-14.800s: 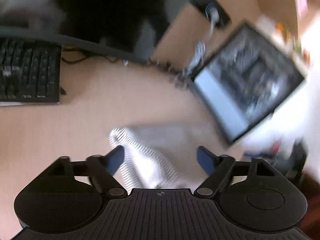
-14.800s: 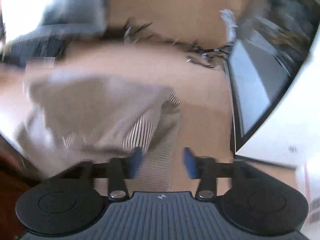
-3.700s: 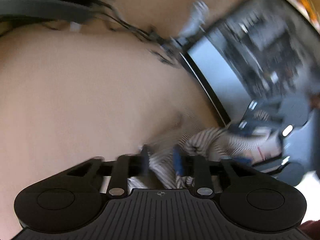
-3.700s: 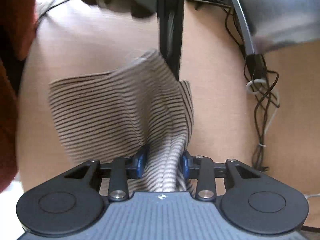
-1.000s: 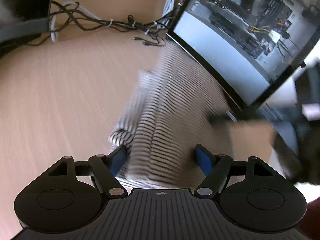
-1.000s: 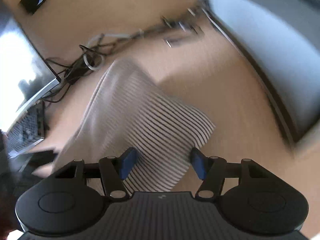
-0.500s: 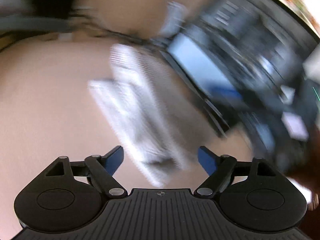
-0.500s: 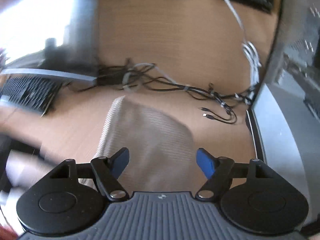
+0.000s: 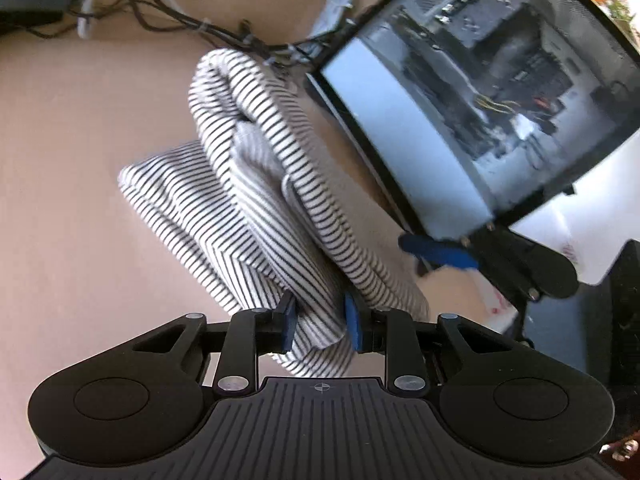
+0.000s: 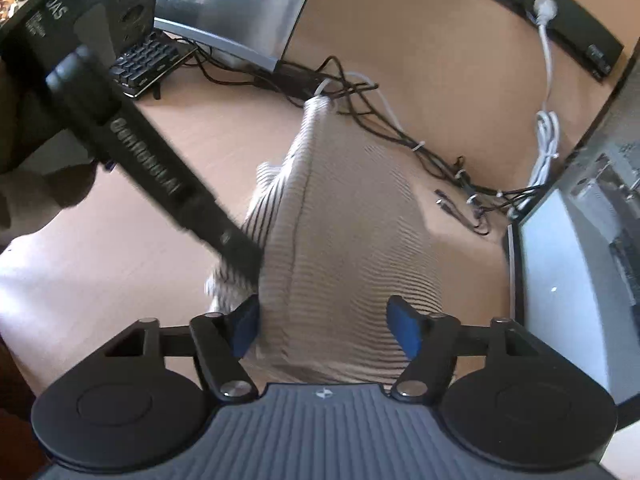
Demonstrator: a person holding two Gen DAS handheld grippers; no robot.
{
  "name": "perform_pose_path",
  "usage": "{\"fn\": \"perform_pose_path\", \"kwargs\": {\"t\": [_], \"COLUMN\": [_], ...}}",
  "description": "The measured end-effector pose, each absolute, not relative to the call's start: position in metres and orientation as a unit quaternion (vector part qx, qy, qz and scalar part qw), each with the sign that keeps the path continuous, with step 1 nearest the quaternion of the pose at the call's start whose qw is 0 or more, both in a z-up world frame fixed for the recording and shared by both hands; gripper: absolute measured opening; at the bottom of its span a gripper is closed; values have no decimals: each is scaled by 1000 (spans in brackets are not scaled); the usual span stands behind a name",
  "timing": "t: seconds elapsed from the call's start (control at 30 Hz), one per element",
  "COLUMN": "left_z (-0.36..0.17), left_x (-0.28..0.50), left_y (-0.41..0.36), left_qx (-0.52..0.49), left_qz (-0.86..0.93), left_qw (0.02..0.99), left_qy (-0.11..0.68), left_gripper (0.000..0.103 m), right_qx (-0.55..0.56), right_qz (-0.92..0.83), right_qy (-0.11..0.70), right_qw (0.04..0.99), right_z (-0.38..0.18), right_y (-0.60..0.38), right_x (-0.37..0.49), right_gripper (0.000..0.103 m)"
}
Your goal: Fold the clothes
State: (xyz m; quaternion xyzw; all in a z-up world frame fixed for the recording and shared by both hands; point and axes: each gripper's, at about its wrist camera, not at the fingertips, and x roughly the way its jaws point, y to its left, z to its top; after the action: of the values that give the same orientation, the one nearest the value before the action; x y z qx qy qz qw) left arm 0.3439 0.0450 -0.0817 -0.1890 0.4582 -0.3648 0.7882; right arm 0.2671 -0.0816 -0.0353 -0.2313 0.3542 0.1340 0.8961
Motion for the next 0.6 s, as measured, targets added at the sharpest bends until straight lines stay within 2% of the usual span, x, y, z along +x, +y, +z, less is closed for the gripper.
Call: {"fn": "perform_pose_path", "kwargs": {"t": [0.07, 0.13, 0.17, 0.33, 0.37, 0.47, 0.6], "left_z": [-79, -78, -77, -81, -80, -78, -77], "left_x": [340, 343, 345, 364, 366, 369, 369], "left_y": [49, 69, 81, 114, 114, 111, 97], "left_qx": [-198, -215, -227, -262, -263, -265, -270], "left_qz": [-365, -335, -308, -226, -223, -228, -258], "left_qw": [788, 803, 812, 827, 828, 827, 816], "left_qy": [454, 445, 441, 444, 443, 440, 442], "left_gripper": [36, 53, 55, 55, 55, 55, 54], "right_qx": [-228, -228, -236, -251, -253, -254, -276], "right_qz": [140, 142, 137, 101, 97, 89, 67], "right_qy": [338, 320, 308, 305, 310, 302, 279], "right_qw": [902, 908, 911, 913, 911, 915, 918], "right_z": [-32, -31, -34, -62, -65, -54, -52], "right_y": [-77, -69, -60, -33, -33, -41, -46], "right_x": [261, 254, 253, 273, 276, 271, 263], "right_gripper": [76, 77, 77, 74, 64, 50, 50]}}
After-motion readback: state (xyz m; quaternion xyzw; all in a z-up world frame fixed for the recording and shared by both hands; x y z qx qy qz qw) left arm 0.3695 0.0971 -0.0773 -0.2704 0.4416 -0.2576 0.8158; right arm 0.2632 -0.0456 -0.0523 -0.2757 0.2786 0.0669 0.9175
